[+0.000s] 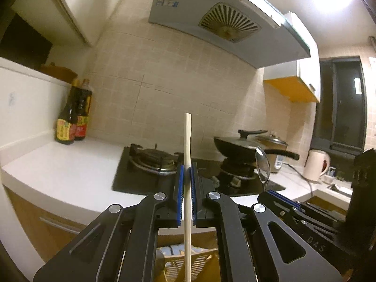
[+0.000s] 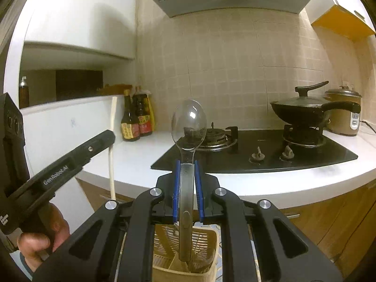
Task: Organize utensils
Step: 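Open both grippers to drop the spoon and chopstick into the beige caddy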
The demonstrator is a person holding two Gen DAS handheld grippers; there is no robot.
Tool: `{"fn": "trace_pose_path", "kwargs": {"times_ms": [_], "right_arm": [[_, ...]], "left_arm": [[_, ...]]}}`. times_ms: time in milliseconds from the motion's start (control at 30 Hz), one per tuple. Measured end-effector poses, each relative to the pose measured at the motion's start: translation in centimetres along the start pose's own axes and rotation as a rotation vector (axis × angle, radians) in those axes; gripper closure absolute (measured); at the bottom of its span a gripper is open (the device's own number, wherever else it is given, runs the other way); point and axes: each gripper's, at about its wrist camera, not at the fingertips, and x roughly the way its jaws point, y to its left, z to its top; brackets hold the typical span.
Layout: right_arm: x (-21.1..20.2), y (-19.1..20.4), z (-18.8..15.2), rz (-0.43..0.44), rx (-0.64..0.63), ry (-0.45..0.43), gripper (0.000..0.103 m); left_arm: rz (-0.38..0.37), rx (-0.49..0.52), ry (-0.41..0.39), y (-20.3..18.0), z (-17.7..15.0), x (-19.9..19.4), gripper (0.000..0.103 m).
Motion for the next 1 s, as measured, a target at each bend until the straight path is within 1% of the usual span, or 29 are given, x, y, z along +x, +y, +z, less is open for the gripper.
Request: {"fn": "trace_pose_path", "kwargs": {"times_ms": [133,267,467,567,633,667,700,733,767,800,833,867,933,1000], "right_arm": [[1.1,-0.3,-1.1,-0.001,0.005,0.012,0.093],[1.8,-0.6,-1.9,-0.003,0.003,0.028,0.093],[1.6,-0.8,-2.7,-0.007,0.01,0.036,0.092],[1.3,-1.0,-2.8,0.007,0.015,0.062,0.092],[0.9,-1.2,-2.9,0.028,0.026,0.083,0.091],[0.6,-1.2,-2.9,0.033,0.027,0.091,0.089],[0.2,-1.2,-3.1,0.038,0.026,0.101,0.086],[-0.1,-1.2,-3.1,0.04,0.024,0.106,0.084],[-0.5,-1.1,-3.2,0.041,0.02,0.111,0.077],[-1.2,-1.1,-3.4,0.049,0.019,0.121,0.068],[-1.6,-1.1,-3.5,0.055,0.022,0.126,0.061],[-2.2,-1.1,-3.6,0.061,0.026,0.13,0.051],[-3.5,-1.0,-3.9,0.064,0.027,0.134,0.05],[-4.6,-0.7,-4.1,0.061,0.018,0.156,0.05]], "left_arm": [[0.021,0.024,0.003,0.0,-1.5,0.9,0.1],[0.019,0.032,0.016,0.3,-2.2,1.2,0.099],[-0.01,0.022,0.053,1.0,-2.9,0.9,0.099],[-0.022,0.013,0.076,1.4,-3.0,0.5,0.098],[-0.039,0.006,0.091,1.6,-3.1,-0.1,0.09],[-0.043,0.004,0.093,1.6,-3.1,-0.4,0.079],[-0.043,0.003,0.094,1.7,-3.1,-0.7,0.071],[-0.046,0.001,0.094,1.9,-2.9,-1.2,0.069],[-0.05,-0.003,0.098,2.0,-2.8,-1.6,0.066],[-0.057,-0.008,0.106,2.2,-2.7,-2.0,0.065],[-0.069,-0.019,0.117,2.5,-2.6,-2.5,0.064],[-0.079,-0.026,0.128,2.8,-2.5,-3.1,0.062],[-0.089,-0.034,0.149,3.3,-2.3,-4.1,0.061],[-0.093,-0.045,0.169,4.0,-2.2,-5.1,0.061]]}}
